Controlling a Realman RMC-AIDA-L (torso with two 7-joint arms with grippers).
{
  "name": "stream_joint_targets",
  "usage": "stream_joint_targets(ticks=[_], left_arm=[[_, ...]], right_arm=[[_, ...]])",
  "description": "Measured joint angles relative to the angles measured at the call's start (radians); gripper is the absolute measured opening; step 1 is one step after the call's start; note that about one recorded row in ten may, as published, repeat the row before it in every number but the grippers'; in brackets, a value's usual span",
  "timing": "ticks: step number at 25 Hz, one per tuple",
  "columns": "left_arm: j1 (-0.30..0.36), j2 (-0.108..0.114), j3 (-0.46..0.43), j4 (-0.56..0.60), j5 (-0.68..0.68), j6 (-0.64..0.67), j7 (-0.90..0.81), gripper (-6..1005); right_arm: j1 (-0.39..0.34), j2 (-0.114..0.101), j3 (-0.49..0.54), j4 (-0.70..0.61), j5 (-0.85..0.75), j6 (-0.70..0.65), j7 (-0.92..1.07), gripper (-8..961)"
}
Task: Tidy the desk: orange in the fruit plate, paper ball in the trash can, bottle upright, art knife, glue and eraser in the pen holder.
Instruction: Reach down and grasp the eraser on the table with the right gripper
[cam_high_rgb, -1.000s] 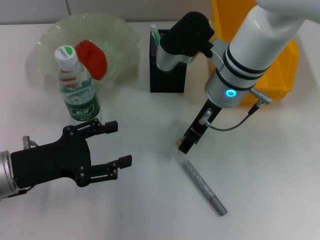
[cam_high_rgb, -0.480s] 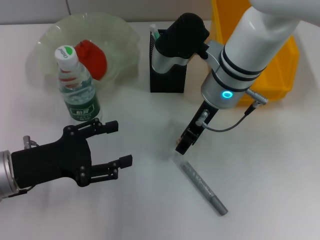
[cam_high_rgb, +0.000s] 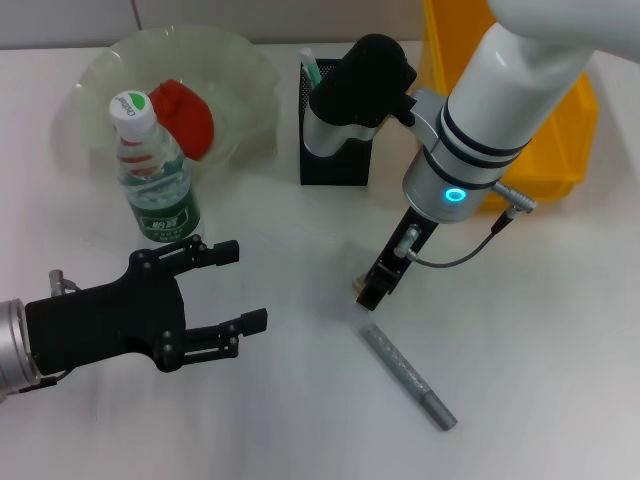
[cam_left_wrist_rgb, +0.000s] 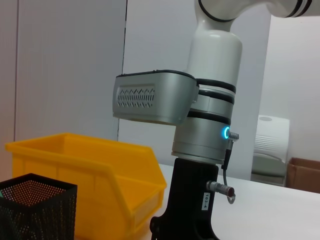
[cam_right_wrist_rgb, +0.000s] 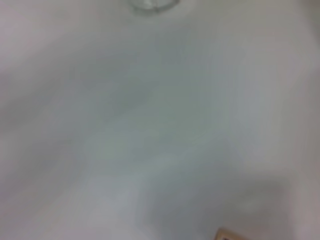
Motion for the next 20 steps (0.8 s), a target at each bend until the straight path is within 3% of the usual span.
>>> stream_joint_targets(ticks=[5, 20], left_arm=[[0.0, 0.0, 0.0, 0.0, 0.0, 0.0, 0.0, 819], [-0.003, 0.0, 0.0, 0.0, 0.0, 0.0, 0.0, 819]], right_arm=[[-0.001, 0.0, 0.0, 0.0, 0.0, 0.004, 0.0, 562], [-0.001, 0.0, -0.001, -0.005, 0.0, 0.006, -0.006, 541]])
